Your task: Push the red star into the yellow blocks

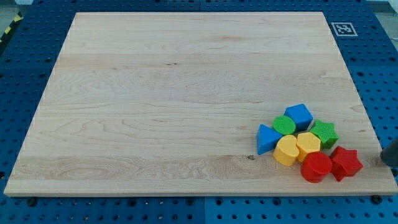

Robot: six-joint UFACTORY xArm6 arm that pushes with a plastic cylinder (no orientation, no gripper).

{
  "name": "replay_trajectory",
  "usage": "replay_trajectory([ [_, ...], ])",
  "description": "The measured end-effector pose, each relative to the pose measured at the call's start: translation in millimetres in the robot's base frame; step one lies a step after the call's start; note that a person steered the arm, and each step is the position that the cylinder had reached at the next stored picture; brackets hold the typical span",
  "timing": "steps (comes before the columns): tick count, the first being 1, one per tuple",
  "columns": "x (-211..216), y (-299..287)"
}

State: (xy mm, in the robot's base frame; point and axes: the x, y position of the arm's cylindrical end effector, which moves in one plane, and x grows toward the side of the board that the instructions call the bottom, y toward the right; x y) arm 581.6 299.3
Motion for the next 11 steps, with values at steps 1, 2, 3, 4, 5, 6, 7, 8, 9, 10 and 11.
replay_trajectory([
  [1,19.3,-6.2],
  [2,21.2,-6.8],
  [3,21.3,-20.0],
  [4,21.5,-51.0],
  [5,21.5,-67.9],
  [6,21.5,-82.4],
  [7,21.6,-104.7],
  [8,21.6,-114.4],
  [9,21.6,-131.9],
  [10,21.7,-159.8],
  [11,21.7,-185.5],
])
